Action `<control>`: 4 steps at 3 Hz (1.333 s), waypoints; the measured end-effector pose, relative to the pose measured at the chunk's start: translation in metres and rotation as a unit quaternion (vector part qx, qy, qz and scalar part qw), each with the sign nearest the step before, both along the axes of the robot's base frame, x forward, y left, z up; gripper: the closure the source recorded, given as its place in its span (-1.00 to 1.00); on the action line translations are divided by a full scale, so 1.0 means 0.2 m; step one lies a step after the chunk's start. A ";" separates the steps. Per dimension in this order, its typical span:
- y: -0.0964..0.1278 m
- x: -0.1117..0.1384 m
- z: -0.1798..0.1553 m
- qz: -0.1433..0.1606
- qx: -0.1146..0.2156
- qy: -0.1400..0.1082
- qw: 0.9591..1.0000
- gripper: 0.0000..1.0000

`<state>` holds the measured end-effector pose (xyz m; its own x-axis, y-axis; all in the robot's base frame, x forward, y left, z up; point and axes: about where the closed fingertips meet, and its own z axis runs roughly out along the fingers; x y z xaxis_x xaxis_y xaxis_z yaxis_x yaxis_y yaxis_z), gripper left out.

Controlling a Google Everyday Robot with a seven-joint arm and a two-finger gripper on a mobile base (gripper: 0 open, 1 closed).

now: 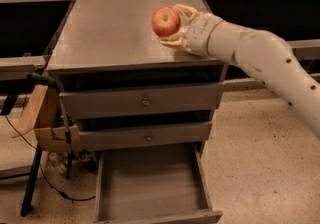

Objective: Pick apple from bottom drawer and place on counter

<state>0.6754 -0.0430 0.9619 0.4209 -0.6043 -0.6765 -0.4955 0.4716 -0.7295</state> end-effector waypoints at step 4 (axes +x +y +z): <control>0.31 0.75 -0.06 0.033 -0.014 0.081 0.996 -0.32</control>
Offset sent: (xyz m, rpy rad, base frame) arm 0.1587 0.0323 0.0099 0.1204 0.0465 0.0660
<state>0.8247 0.0194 0.9493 0.3469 -0.5986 -0.7220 -0.6369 0.4148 -0.6499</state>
